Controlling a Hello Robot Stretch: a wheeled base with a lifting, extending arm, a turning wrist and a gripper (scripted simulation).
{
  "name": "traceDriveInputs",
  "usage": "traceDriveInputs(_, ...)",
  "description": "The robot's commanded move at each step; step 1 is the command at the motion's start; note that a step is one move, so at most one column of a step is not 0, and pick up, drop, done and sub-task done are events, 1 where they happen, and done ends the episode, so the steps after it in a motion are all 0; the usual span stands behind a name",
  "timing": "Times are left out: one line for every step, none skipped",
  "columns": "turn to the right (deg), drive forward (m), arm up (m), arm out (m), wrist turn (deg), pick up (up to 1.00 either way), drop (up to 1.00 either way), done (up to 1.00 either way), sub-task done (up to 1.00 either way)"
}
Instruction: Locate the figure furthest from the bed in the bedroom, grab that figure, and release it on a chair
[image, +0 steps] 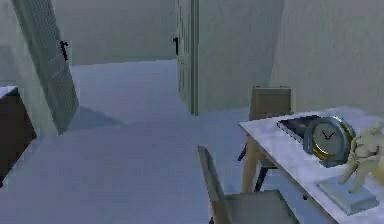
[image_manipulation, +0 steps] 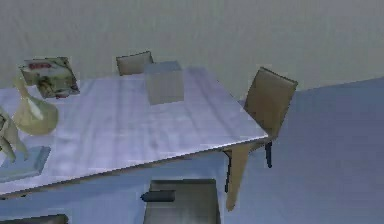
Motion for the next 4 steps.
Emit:
traceDriveInputs(-42.0, 0.0, 0.0, 0.0, 0.0, 0.0, 0.0, 0.0, 0.0)
traceDriveInputs(0.0, 0.0, 0.5, 0.0, 0.0, 0.0, 0.0, 0.0, 0.0)
traceDriveInputs(0.0, 0.0, 0.36, 0.0, 0.0, 0.0, 0.0, 0.0, 0.0)
traceDriveInputs(0.0, 0.0, 0.0, 0.46, 0.0, 0.0, 0.0, 0.0, 0.0)
